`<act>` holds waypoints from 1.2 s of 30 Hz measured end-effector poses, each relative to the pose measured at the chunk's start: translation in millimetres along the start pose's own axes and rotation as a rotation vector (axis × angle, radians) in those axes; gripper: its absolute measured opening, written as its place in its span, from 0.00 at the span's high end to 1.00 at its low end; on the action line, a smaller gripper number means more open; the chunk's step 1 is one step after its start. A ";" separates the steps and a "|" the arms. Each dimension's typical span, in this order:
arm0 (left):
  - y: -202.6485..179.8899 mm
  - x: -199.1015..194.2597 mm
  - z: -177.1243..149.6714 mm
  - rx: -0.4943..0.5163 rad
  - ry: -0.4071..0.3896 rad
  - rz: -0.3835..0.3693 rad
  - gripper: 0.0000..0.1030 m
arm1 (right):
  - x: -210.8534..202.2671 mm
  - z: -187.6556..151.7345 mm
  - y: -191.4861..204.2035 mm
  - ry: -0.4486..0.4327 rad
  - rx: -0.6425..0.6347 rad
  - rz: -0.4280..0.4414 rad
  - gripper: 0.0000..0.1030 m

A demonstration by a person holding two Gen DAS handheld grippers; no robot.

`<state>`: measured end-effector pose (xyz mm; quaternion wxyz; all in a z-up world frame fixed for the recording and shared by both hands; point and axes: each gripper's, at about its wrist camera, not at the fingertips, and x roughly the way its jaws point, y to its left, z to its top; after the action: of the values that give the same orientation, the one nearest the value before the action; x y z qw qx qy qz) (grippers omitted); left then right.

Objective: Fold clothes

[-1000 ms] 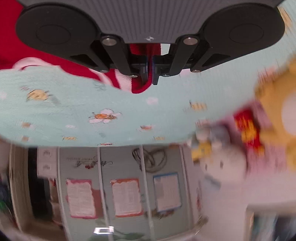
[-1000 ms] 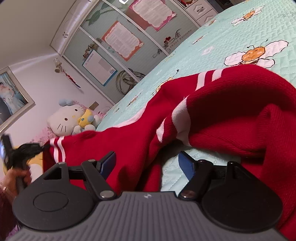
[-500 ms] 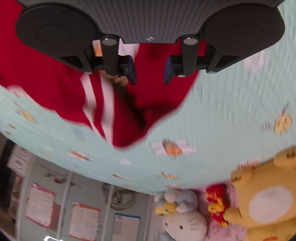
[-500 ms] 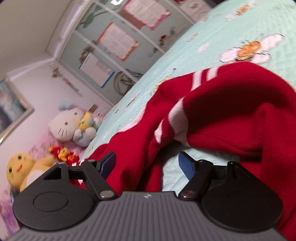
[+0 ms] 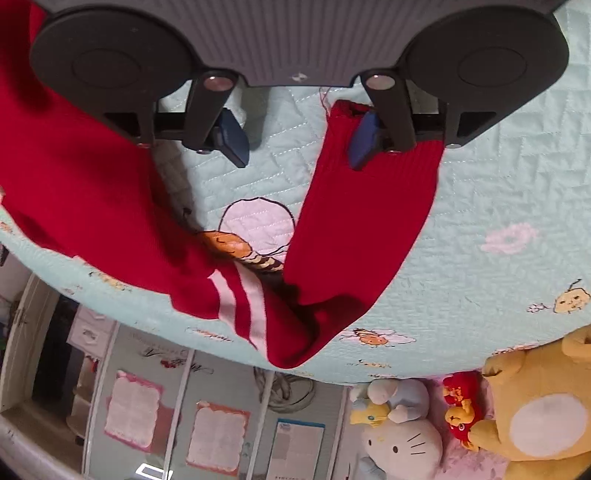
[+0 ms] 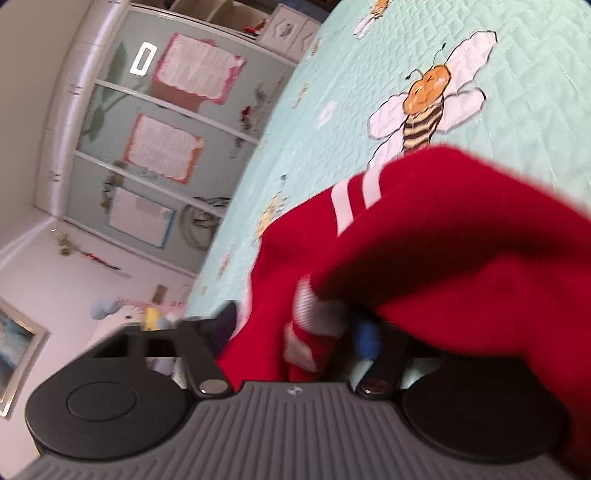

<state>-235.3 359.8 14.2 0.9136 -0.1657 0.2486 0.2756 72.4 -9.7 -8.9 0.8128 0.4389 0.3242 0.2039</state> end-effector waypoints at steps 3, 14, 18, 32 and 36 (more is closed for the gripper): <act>1.6 -1.4 -2.8 -0.004 -0.013 -0.026 0.30 | 7.5 17.3 24.3 -0.032 -0.260 -0.100 0.93; 0.3 1.7 -4.1 0.010 -0.017 -0.043 0.23 | 46.1 56.9 57.6 0.067 -0.643 -0.253 0.72; 0.3 1.8 -4.0 0.013 -0.016 -0.047 0.22 | -24.1 40.8 36.6 0.061 -0.454 -0.115 0.57; -2.8 2.4 -4.1 0.034 -0.009 -0.040 0.20 | -93.9 -26.6 6.7 0.074 -0.652 -0.385 0.43; -3.7 3.0 -4.2 0.040 -0.008 -0.040 0.18 | -75.6 -32.9 27.4 0.173 -0.951 -0.364 0.91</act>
<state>-232.4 356.2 9.7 0.9230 -0.1511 0.2472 0.2531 -5.5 -22.5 27.3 0.9149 -0.0612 0.3329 0.2197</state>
